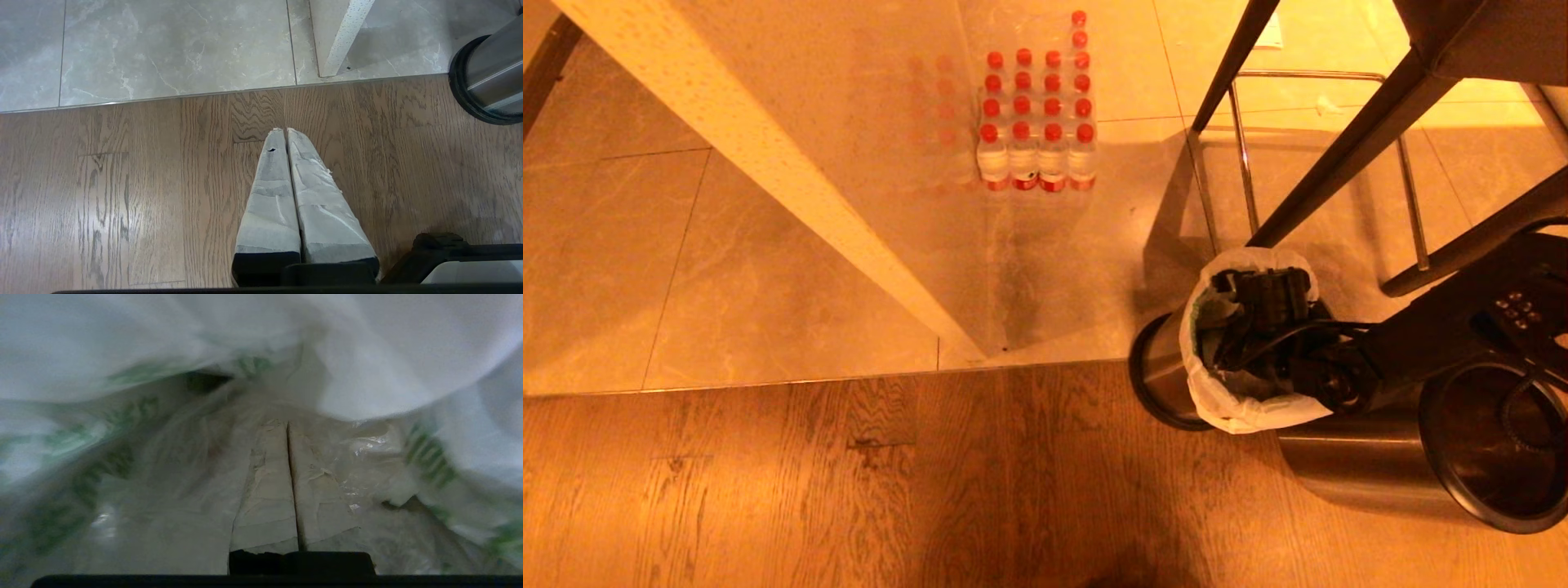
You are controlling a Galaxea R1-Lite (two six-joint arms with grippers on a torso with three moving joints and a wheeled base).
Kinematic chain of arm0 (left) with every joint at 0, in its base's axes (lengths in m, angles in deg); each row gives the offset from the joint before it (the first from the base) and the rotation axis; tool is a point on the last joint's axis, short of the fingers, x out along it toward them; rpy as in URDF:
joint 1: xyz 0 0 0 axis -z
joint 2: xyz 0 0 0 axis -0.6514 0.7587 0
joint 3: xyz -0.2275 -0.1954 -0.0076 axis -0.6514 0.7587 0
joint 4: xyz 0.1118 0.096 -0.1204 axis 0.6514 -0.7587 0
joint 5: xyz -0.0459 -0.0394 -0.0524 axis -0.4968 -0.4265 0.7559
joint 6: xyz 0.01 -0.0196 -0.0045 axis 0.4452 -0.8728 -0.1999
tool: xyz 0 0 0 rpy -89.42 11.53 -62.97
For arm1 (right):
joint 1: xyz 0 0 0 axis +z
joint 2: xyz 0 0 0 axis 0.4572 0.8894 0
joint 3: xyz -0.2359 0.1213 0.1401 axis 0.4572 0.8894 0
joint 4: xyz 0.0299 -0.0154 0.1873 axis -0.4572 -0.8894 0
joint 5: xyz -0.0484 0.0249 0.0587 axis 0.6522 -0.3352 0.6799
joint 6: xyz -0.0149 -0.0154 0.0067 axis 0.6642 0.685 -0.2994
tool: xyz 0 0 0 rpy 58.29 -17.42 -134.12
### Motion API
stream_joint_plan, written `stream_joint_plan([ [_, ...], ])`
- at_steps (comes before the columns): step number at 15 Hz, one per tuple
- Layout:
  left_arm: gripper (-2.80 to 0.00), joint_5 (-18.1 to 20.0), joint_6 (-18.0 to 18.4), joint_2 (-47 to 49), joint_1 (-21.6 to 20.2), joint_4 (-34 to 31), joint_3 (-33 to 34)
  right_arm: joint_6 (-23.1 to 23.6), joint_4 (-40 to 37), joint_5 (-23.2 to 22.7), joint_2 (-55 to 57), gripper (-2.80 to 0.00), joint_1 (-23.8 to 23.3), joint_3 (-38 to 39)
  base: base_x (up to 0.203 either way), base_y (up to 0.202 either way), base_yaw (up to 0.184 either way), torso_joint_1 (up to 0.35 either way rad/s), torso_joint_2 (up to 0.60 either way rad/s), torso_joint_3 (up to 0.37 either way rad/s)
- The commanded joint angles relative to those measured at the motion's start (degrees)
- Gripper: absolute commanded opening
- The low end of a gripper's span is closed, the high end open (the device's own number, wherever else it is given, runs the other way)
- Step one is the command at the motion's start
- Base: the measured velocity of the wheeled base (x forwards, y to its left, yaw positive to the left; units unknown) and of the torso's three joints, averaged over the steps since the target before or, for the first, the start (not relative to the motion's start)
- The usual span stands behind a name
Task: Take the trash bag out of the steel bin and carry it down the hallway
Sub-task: Pick up the trash bag
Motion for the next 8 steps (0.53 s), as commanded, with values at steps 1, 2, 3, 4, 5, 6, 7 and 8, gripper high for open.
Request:
stream_joint_plan([
  [1,-2.8,-0.02,-0.02,-0.02,0.02,-0.02,-0.01,-0.04,0.19,0.28,2.64,-2.8,0.07,-0.32,0.0,0.0,0.0,0.0,0.0,0.0],
  [2,-2.8,-0.02,0.02,-0.02,0.02,-0.02,-0.06,-0.08,0.29,0.41,3.38,-2.8,0.07,-0.58,0.0,0.0,0.0,0.0,0.0,0.0],
  [3,-2.8,-0.02,0.02,-0.02,-0.02,-0.02,-0.05,-0.08,0.38,0.5,3.44,-2.8,0.16,-0.66,0.0,0.0,0.0,0.0,0.0,0.0],
  [4,-2.8,-0.02,-0.06,-0.02,0.06,-0.02,0.02,-0.08,0.54,0.42,2.93,-2.8,0.13,-0.63,0.0,0.0,0.0,0.0,0.0,0.0],
  [5,-2.8,-0.02,-0.03,-0.02,-0.01,-0.02,0.02,-0.08,0.41,0.41,2.13,-2.8,0.1,-0.59,0.0,0.0,0.0,0.0,0.0,0.0],
  [6,-2.8,-0.02,0.02,-0.02,-0.02,-0.02,-0.02,-0.03,0.14,0.39,0.86,-2.8,0.08,-0.58,0.0,0.0,0.0,0.0,0.0,0.0],
  [7,-2.8,-0.02,0.02,-0.02,-0.02,-0.02,0.02,0.17,-0.28,0.34,-0.8,-2.8,0.08,-0.41,0.0,0.0,0.0,0.0,0.0,0.0],
  [8,-2.8,-0.02,-0.06,-0.02,0.06,-0.02,0.02,0.64,-1.03,0.17,-2.83,-2.8,0.07,-0.12,0.0,0.0,0.0,0.0,0.0,0.0],
])
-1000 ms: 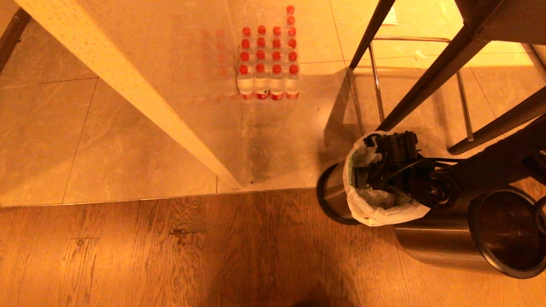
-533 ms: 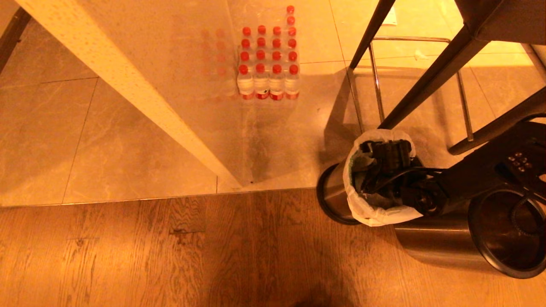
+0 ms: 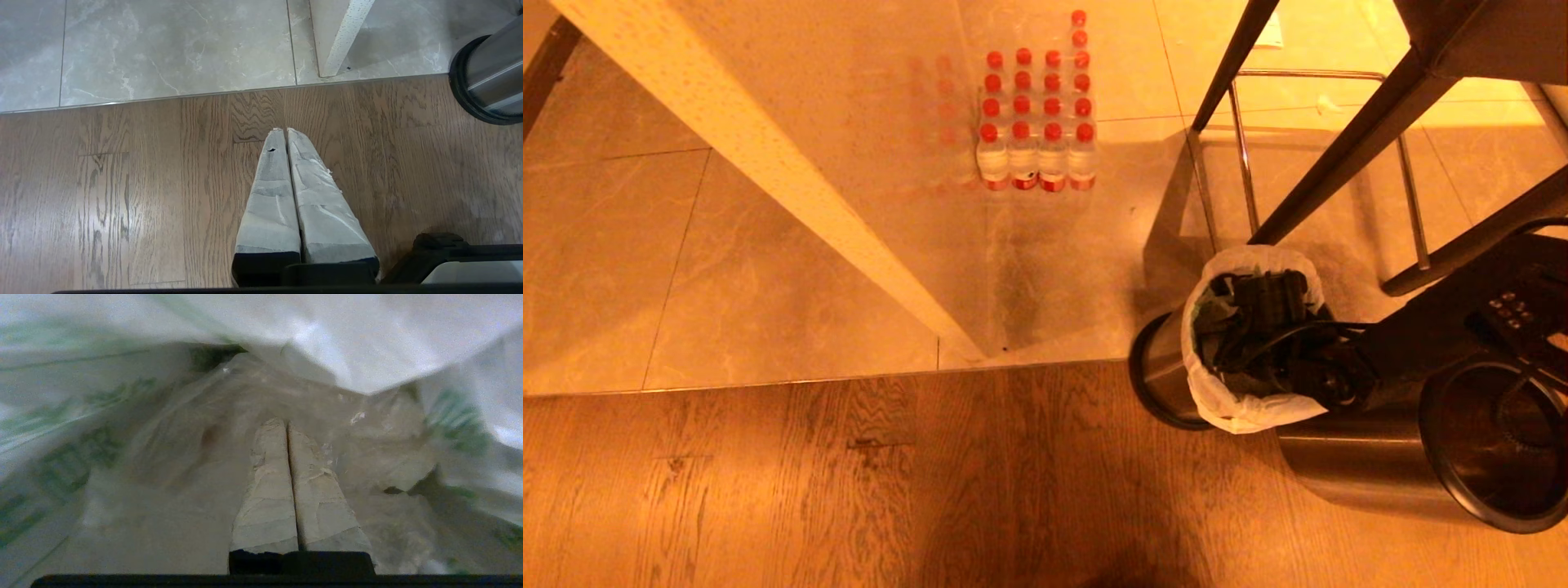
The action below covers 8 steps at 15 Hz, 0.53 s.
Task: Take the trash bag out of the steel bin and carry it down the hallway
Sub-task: Pick up the trash bag
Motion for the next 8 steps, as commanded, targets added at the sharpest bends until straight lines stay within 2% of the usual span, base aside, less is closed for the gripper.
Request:
stream_joint_plan([
  [1,-2.8,-0.02,0.03,-0.02,0.06,-0.02,0.02,0.33,-0.91,-0.12,-4.35,-2.8,-0.02,0.51,0.0,0.0,0.0,0.0,0.0,0.0],
  [8,-2.8,0.01,0.03,-0.02,0.02,-0.02,-0.03,0.5,-7.42,-0.14,-18.05,-2.8,-0.07,8.13,0.0,0.0,0.0,0.0,0.0,0.0],
])
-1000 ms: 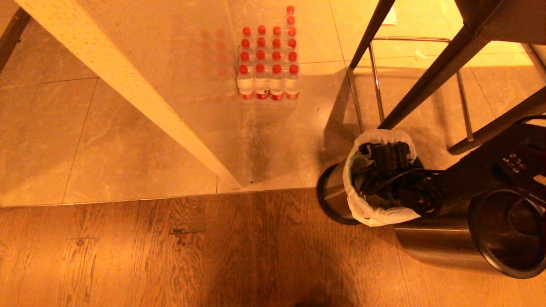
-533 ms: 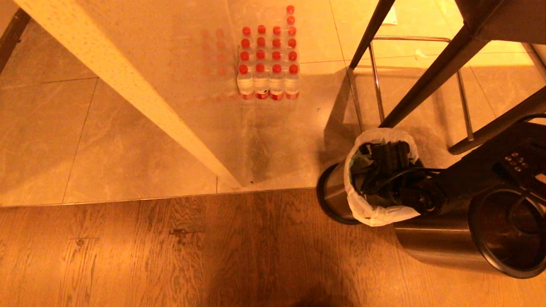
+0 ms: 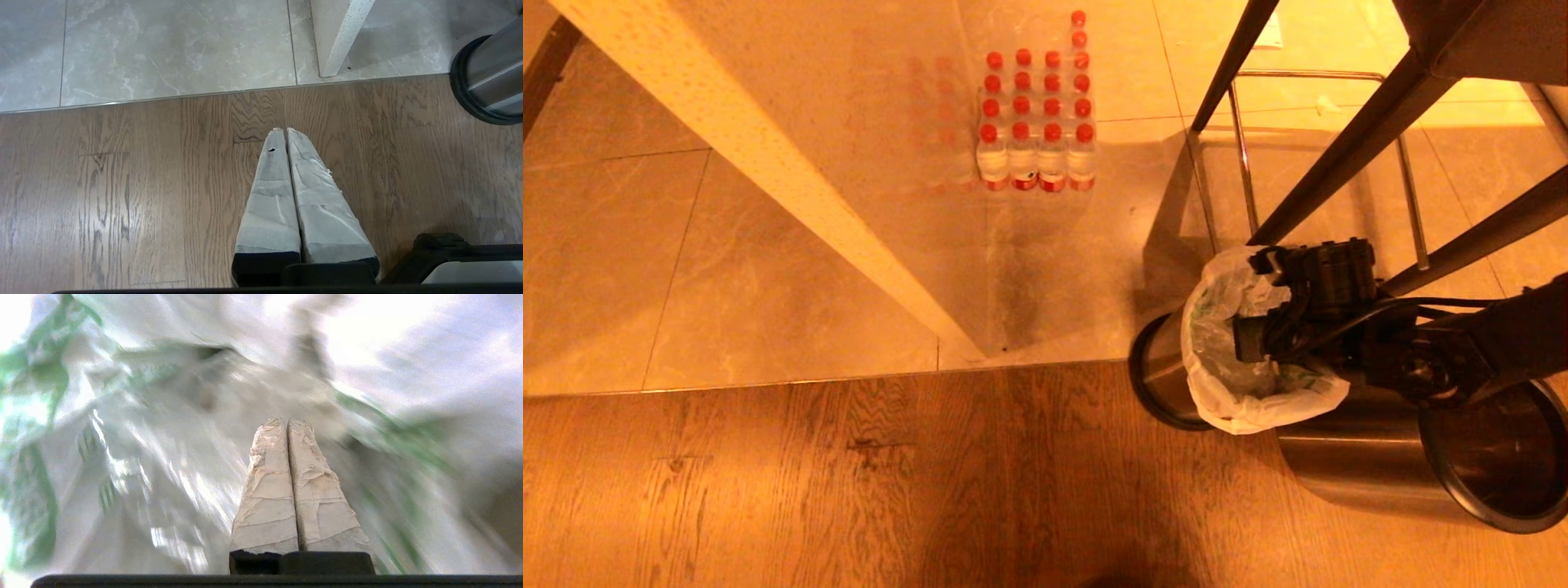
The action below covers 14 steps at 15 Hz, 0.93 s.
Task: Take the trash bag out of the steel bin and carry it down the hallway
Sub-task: Pick up the trash bag
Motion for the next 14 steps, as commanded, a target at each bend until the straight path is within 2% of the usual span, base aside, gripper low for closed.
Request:
stream_joint_plan([
  [1,-2.8,-0.04,-0.06,-0.01,0.01,-0.02,0.0,-0.07,-0.58,0.11,-5.8,-2.8,0.02,2.64,0.0,0.0,0.0,0.0,0.0,0.0],
  [6,-2.8,-0.04,-0.03,0.0,0.03,-0.02,0.0,-0.59,-6.64,0.55,-16.16,-2.8,-1.07,8.15,0.0,0.0,0.0,0.0,0.0,0.0],
  [11,-2.8,-0.04,-0.03,-0.01,-0.05,-0.02,0.0,-1.15,-7.12,4.98,-16.17,-2.8,-7.95,7.96,0.0,0.0,0.0,0.0,0.0,0.0],
  [13,-2.8,-0.04,-0.08,0.07,0.03,-0.02,-0.02,-5.1,-7.04,5.01,-14.49,-2.8,-9.59,5.57,0.0,0.0,0.0,0.0,0.0,0.0],
  [14,-2.8,-0.04,-0.03,0.08,-0.02,-0.02,0.0,-9.09,-7.19,4.81,-13.23,0.0,-10.31,3.77,0.0,0.0,0.0,0.0,0.0,0.0],
])
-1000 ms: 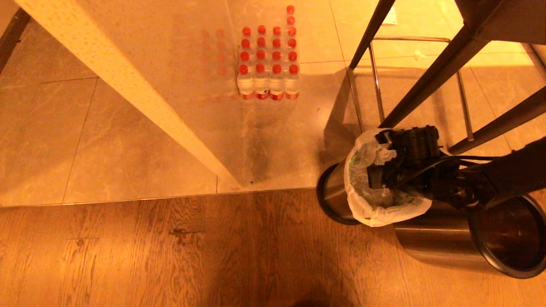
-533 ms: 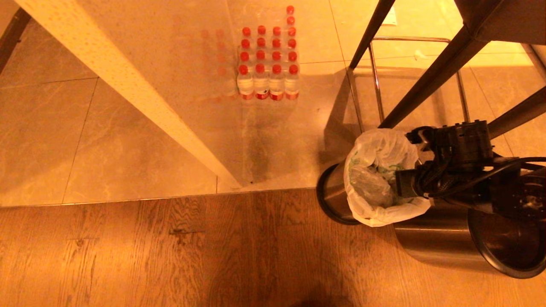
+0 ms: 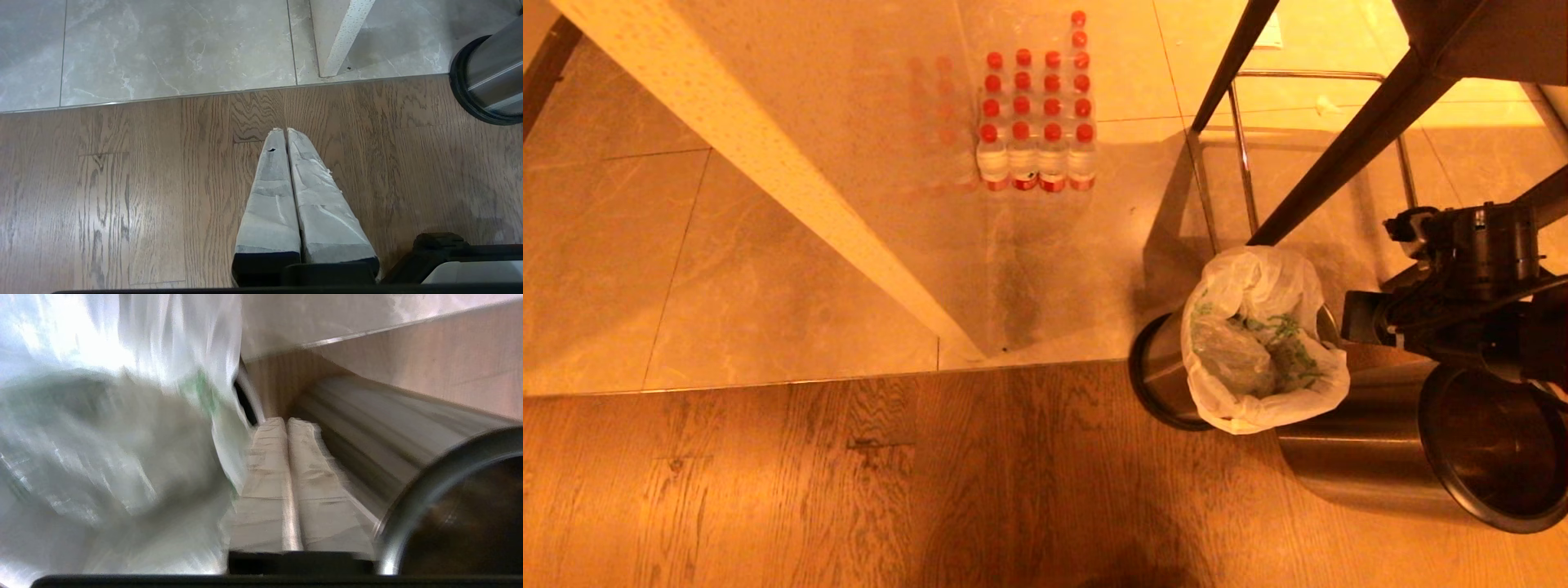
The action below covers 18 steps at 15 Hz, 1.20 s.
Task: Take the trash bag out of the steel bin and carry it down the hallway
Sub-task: Pick up the trash bag
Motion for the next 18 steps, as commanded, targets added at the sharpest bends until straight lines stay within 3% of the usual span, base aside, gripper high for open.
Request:
stream_joint_plan([
  [1,-2.8,-0.02,-0.02,-0.02,0.0,-0.01,0.0,-5.89,-0.08,-0.29,2.36,0.0,-1.07,-2.71,0.0,0.0,0.0,0.0,0.0,0.0],
  [3,-2.8,-0.02,0.0,-0.02,-0.02,-0.01,-0.06,-13.69,-0.3,-2.91,4.08,0.0,-1.84,-4.51,0.0,0.0,0.0,0.0,0.0,0.0],
  [6,-2.8,0.0,0.0,-0.02,0.06,-0.01,-0.06,-19.83,0.41,-5.12,5.27,0.0,-2.52,-4.88,0.0,0.0,0.0,0.0,0.0,0.0],
  [9,-2.8,-0.02,-0.02,-0.02,-0.02,-0.01,0.0,-30.22,0.36,-10.85,5.19,0.0,-4.77,-6.45,0.0,0.0,0.0,0.0,0.0,0.0],
  [14,-2.8,-0.02,0.0,-0.02,-0.02,-0.01,0.02,-37.16,0.44,-16.31,4.15,0.0,-7.12,-6.53,0.0,0.0,0.0,0.0,0.0,0.0],
  [16,-2.8,-0.02,0.0,-0.02,0.06,-0.01,0.02,-42.11,0.61,-20.98,4.62,0.0,-7.21,-7.19,0.0,0.0,0.0,0.0,0.0,0.0],
  [18,-2.8,-0.02,0.0,-0.02,0.06,-0.01,0.02,-43.41,0.81,-24.54,5.89,0.0,-7.17,-7.28,0.0,0.0,0.0,0.0,0.0,0.0],
])
